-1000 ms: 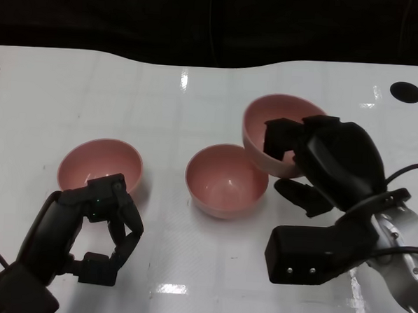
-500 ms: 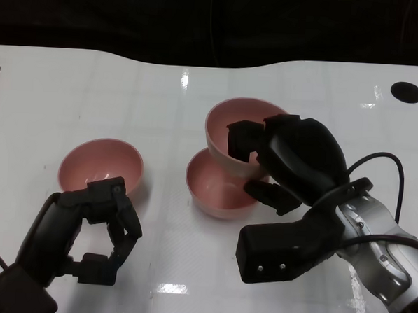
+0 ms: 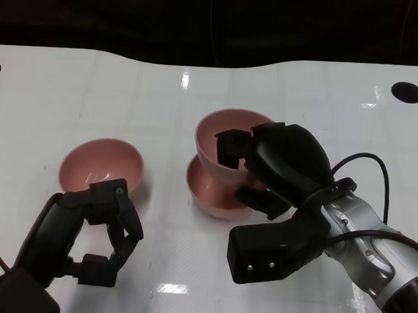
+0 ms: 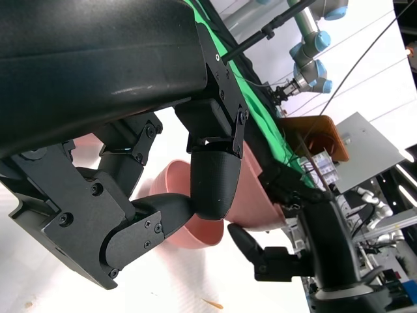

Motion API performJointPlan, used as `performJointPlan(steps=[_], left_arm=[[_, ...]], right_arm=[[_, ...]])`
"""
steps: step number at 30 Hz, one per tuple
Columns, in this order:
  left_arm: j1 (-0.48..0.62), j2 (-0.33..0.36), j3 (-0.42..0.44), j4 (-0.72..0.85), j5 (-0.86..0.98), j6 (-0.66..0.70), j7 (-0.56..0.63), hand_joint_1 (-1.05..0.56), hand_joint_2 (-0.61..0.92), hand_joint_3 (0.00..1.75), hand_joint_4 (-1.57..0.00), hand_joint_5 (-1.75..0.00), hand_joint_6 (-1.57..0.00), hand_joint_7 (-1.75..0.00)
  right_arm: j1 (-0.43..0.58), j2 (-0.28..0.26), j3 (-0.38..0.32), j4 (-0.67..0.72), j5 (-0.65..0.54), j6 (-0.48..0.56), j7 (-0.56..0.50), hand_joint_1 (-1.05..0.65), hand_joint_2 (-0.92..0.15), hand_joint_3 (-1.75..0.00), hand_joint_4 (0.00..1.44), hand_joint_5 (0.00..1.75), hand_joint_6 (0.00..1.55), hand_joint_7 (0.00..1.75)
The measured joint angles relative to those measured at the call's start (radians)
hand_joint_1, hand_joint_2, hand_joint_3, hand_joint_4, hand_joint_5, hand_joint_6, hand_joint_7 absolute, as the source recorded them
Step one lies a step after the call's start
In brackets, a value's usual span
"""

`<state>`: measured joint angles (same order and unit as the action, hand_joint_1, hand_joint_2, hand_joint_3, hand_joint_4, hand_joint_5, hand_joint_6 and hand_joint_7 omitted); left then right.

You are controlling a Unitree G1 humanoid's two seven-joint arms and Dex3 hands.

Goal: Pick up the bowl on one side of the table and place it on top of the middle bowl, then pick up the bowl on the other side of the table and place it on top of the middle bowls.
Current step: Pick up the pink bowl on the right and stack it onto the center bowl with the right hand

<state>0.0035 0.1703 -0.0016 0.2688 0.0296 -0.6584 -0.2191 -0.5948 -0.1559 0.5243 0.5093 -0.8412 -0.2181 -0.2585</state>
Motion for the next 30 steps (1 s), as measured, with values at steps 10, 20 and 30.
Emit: performJointPlan(steps=[10,20,30], left_arm=[[0.024,0.000,-0.004,-0.059,0.019,0.070,0.002,-0.18,0.41,1.19,-0.88,-1.75,-0.79,-1.51],[0.026,-0.003,-0.006,-0.070,0.009,0.075,0.002,-0.17,0.41,1.20,-0.89,-1.75,-0.80,-1.53],[0.026,-0.006,-0.008,-0.070,0.018,0.069,0.005,-0.18,0.40,1.24,-0.89,-1.75,-0.80,-1.57]], right_arm=[[-0.008,0.025,0.034,0.078,-0.011,-0.001,-0.020,-0.21,-0.50,-0.99,0.88,1.72,0.94,1.01],[-0.014,0.039,0.035,0.150,-0.010,-0.036,-0.068,-0.24,-0.62,-0.72,0.99,0.92,1.12,0.36],[-0.019,0.040,0.069,0.151,-0.030,0.015,-0.021,-0.47,-0.92,-0.16,0.58,0.55,0.76,0.04]])
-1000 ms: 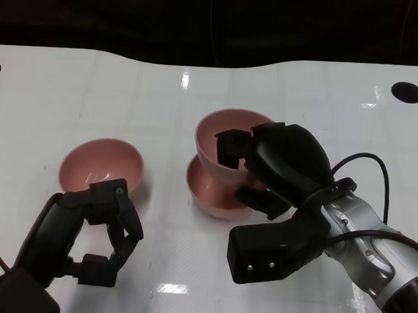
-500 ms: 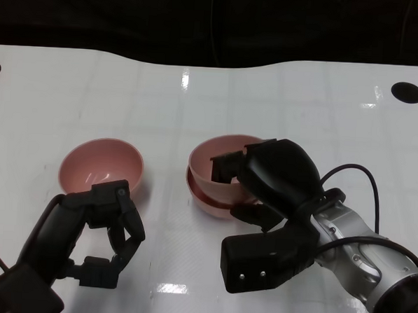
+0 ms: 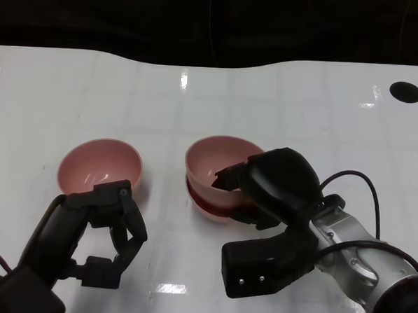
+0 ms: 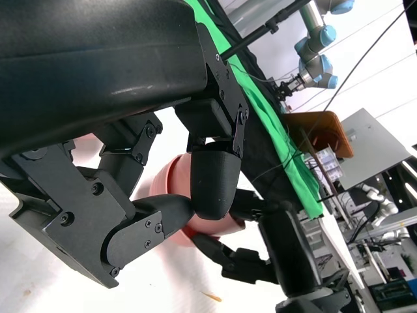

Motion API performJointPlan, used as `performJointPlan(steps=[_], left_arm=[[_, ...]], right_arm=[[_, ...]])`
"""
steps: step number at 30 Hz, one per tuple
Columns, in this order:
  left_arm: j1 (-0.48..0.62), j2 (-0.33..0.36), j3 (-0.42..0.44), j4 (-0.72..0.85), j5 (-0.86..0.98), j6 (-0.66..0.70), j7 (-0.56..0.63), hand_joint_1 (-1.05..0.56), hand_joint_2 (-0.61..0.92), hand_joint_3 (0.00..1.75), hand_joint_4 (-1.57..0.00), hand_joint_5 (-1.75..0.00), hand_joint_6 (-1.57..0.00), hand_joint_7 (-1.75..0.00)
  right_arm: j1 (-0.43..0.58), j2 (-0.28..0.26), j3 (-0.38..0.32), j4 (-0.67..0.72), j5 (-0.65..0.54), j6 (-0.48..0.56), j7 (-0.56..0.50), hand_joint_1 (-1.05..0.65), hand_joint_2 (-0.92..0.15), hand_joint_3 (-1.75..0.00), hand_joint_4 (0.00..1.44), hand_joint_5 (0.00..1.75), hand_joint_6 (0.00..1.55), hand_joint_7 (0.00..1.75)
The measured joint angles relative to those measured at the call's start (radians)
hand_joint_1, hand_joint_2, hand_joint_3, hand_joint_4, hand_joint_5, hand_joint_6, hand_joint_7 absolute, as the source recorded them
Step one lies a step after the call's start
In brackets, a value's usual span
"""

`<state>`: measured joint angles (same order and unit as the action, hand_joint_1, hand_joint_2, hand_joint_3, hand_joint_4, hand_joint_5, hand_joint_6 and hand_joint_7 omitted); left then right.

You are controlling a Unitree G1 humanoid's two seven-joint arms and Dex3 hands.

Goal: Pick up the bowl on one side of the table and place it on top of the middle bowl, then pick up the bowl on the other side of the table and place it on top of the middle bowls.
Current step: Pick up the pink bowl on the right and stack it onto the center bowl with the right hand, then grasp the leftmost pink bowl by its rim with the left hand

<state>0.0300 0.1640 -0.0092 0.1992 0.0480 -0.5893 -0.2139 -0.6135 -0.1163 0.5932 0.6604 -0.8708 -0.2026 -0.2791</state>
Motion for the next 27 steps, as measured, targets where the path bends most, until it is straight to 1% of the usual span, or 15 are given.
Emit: performJointPlan(steps=[6,12,16,19,23,27], left_arm=[[0.000,0.000,0.000,0.000,0.003,-0.004,0.005,-0.18,0.39,1.24,-0.90,-1.75,-0.80,-1.58],[0.000,0.000,0.000,0.000,-0.002,-0.003,0.005,-0.19,0.39,1.22,-0.90,-1.75,-0.80,-1.58],[0.000,0.000,-0.001,0.000,-0.003,-0.003,0.005,-0.19,0.41,1.20,-0.88,-1.75,-0.79,-1.57],[0.000,0.000,-0.001,0.000,-0.003,-0.003,0.005,-0.22,0.45,1.11,-0.89,-1.75,-0.80,-1.55],[0.002,0.000,-0.001,-0.010,-0.003,0.010,0.005,-0.20,0.47,1.07,-0.89,-1.75,-0.80,-1.54],[0.005,0.003,-0.001,-0.015,0.029,0.021,0.016,-0.26,0.48,1.05,-0.89,-1.75,-0.79,-1.56]], right_arm=[[0.002,-0.001,0.021,-0.011,-0.015,0.034,0.017,-0.56,-0.92,-0.16,0.45,0.41,0.63,0.00],[0.014,-0.002,0.050,-0.021,-0.038,0.064,0.034,-0.63,-0.92,-0.21,0.34,0.32,0.52,0.00],[0.026,-0.004,0.061,-0.044,-0.046,0.080,0.047,-0.66,-0.92,-0.26,0.33,0.30,0.49,0.00],[0.033,-0.008,0.071,-0.061,-0.054,0.091,0.055,-0.68,-0.92,-0.28,0.33,0.30,0.47,0.00],[0.042,-0.017,0.074,-0.100,-0.056,0.097,0.063,-0.70,-0.92,-0.29,0.32,0.29,0.46,0.00],[0.052,-0.030,0.074,-0.140,-0.056,0.098,0.075,-0.72,-0.92,-0.32,0.31,0.28,0.44,0.00]])
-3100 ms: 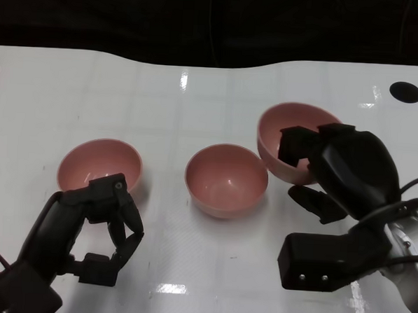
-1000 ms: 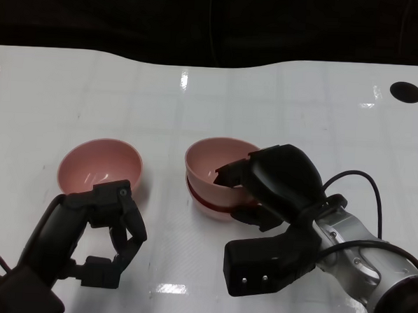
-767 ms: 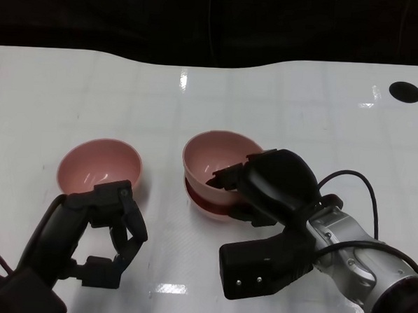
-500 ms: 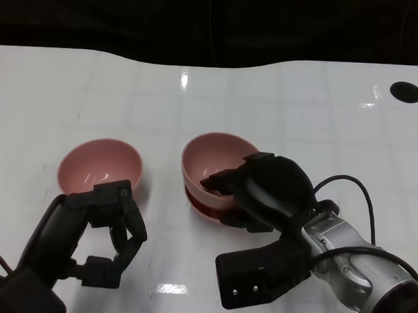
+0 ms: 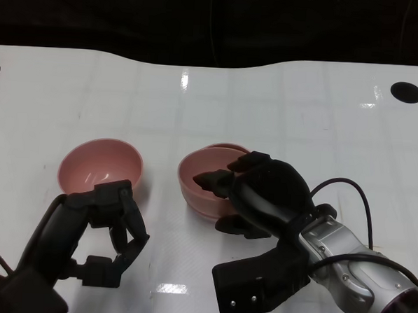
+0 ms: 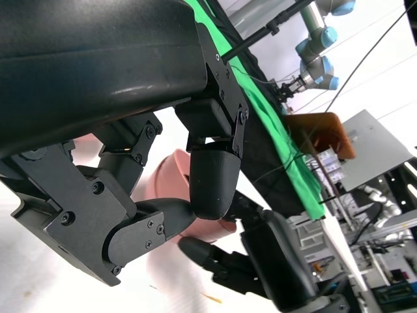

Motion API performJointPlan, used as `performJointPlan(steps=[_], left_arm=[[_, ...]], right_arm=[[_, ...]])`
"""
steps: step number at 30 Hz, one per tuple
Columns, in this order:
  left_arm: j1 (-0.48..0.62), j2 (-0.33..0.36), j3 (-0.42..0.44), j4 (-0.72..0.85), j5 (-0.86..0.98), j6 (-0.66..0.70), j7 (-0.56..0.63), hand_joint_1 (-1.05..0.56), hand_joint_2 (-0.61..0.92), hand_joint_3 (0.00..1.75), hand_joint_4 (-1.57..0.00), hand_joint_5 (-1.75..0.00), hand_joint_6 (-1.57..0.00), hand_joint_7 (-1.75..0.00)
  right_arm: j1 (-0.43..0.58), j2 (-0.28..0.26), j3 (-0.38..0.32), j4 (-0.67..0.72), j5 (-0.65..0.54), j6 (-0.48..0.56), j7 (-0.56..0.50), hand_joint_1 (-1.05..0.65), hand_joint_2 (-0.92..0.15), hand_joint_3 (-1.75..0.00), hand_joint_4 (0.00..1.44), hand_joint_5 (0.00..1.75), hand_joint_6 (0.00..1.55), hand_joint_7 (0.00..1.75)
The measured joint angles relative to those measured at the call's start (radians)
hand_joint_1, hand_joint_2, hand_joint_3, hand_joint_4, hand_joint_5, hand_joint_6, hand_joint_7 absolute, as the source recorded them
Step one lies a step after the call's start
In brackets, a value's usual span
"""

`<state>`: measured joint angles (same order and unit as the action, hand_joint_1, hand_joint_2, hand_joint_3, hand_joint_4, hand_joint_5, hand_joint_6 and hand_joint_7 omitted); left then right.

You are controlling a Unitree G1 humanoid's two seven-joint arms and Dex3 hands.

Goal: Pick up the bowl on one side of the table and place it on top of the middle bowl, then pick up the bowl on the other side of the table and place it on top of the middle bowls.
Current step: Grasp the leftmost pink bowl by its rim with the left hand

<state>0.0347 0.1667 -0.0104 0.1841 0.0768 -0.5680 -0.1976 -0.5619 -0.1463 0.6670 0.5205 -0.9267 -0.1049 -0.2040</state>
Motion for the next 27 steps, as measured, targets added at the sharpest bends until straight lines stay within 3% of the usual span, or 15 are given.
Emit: performJointPlan(steps=[8,21,27], left_arm=[[-0.001,0.004,0.001,0.011,-0.005,-0.021,0.007,-0.24,0.46,1.07,-0.88,-1.75,-0.78,-1.60],[-0.002,0.003,-0.009,0.016,-0.013,-0.032,0.005,-0.19,0.38,1.29,-0.89,-1.75,-0.79,-1.60],[-0.006,0.004,-0.005,0.025,-0.037,-0.032,-0.001,-0.17,0.38,1.29,-0.89,-1.75,-0.79,-1.58]], right_arm=[[0.026,-0.022,-0.006,-0.078,0.000,0.012,0.033,-0.78,-0.92,-0.39,0.24,0.27,0.38,0.00],[0.094,-0.095,-0.024,-0.199,-0.025,0.013,0.050,-0.76,-0.92,-0.31,0.22,0.33,0.40,0.01],[0.128,-0.098,-0.036,-0.235,-0.032,0.016,0.033,-0.75,-0.92,-0.35,0.12,0.41,0.33,0.01]])
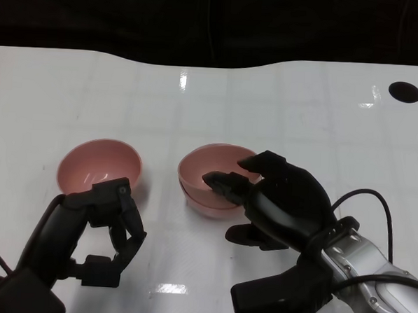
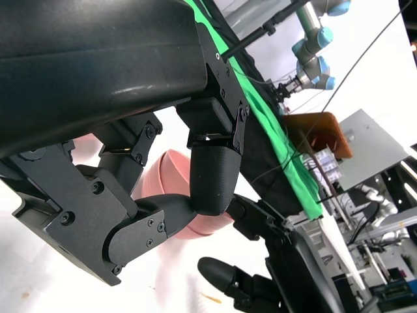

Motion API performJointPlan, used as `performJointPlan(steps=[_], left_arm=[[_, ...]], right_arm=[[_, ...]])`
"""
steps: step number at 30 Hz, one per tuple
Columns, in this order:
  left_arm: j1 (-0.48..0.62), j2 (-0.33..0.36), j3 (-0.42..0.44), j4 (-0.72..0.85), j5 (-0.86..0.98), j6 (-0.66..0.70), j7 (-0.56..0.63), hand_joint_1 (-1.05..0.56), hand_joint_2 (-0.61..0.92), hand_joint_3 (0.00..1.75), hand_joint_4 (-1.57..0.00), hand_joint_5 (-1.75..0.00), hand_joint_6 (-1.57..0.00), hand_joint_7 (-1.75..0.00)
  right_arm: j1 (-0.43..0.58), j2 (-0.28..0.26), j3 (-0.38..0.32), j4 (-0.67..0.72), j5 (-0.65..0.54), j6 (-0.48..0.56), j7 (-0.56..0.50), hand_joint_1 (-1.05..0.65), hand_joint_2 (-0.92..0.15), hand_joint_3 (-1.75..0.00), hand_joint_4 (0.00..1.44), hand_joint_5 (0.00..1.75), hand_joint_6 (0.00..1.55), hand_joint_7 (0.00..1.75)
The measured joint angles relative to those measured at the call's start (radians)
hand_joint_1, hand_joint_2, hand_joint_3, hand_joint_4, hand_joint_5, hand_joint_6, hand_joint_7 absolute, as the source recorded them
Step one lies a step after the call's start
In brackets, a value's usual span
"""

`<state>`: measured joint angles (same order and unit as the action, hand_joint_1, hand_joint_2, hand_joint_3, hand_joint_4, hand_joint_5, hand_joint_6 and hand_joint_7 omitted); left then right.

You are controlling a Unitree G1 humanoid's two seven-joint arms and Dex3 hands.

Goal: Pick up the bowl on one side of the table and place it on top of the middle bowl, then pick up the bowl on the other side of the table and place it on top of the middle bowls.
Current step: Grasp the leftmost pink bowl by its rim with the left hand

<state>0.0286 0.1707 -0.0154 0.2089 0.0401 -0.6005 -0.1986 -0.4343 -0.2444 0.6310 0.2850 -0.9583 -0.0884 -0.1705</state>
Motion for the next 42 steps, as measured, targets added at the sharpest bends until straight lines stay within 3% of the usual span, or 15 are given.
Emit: performJointPlan(steps=[3,11,17,23,27,30,35,37,39,42], left_arm=[[-0.002,0.000,0.000,0.009,0.000,-0.001,0.000,-0.15,0.38,1.29,-0.89,-1.75,-0.79,-1.58],[-0.003,-0.001,0.000,0.012,0.001,-0.016,0.000,-0.14,0.37,1.31,-0.88,-1.75,-0.79,-1.56],[-0.005,-0.001,0.001,0.016,0.001,-0.021,0.000,-0.14,0.36,1.32,-0.88,-1.75,-0.80,-1.53],[-0.007,-0.001,0.004,0.021,0.016,-0.025,0.001,-0.17,0.37,1.25,-0.86,-1.75,-0.80,-1.46],[-0.006,-0.001,0.010,0.007,0.017,0.011,0.001,-0.21,0.44,1.06,-0.84,-1.74,-0.82,-1.36],[-0.003,-0.001,0.013,0.002,0.016,0.025,0.001,-0.19,0.44,1.02,-0.82,-1.75,-0.81,-1.35],[-0.003,-0.002,0.019,0.002,0.004,0.025,0.001,-0.22,0.43,0.99,-0.80,-1.74,-0.80,-1.35],[-0.003,-0.002,0.021,0.002,0.004,0.025,0.001,-0.23,0.40,1.03,-0.79,-1.75,-0.78,-1.42],[-0.004,-0.001,0.022,0.003,0.000,0.025,0.001,-0.21,0.37,1.02,-0.78,-1.75,-0.76,-1.49],[-0.008,0.000,0.024,0.009,-0.014,0.024,-0.001,-0.22,0.38,0.96,-0.78,-1.75,-0.74,-1.48]], right_arm=[[0.043,-0.018,-0.033,-0.052,0.010,-0.027,-0.033,-0.71,-0.92,-0.31,0.02,0.63,0.31,0.00],[0.148,-0.093,-0.125,-0.189,0.044,-0.086,-0.054,-0.68,-0.92,-0.28,0.02,0.79,0.33,0.02],[0.203,-0.111,-0.170,-0.221,0.058,-0.135,-0.072,-0.65,-0.92,-0.25,0.07,0.85,0.42,0.06],[0.272,-0.119,-0.227,-0.250,0.106,-0.187,-0.084,-0.58,-0.92,-0.20,0.27,0.90,0.56,0.13],[0.312,-0.124,-0.266,-0.254,0.134,-0.237,-0.117,-0.46,-0.92,-0.09,0.52,0.94,0.75,0.23],[0.343,-0.127,-0.293,-0.254,0.164,-0.278,-0.144,-0.37,-0.91,-0.06,0.67,0.95,0.87,0.29],[0.377,-0.127,-0.324,-0.254,0.196,-0.345,-0.167,-0.27,-0.89,-0.06,0.77,1.10,0.96,0.40],[0.390,-0.127,-0.339,-0.254,0.210,-0.363,-0.169,-0.24,-0.82,-0.23,0.75,1.23,0.90,0.57],[0.400,-0.127,-0.353,-0.254,0.225,-0.368,-0.169,-0.21,-0.53,-0.78,0.75,1.32,0.86,0.72],[0.408,-0.127,-0.362,-0.252,0.263,-0.391,-0.166,-0.17,-0.39,-1.00,0.76,1.36,0.88,0.78]])
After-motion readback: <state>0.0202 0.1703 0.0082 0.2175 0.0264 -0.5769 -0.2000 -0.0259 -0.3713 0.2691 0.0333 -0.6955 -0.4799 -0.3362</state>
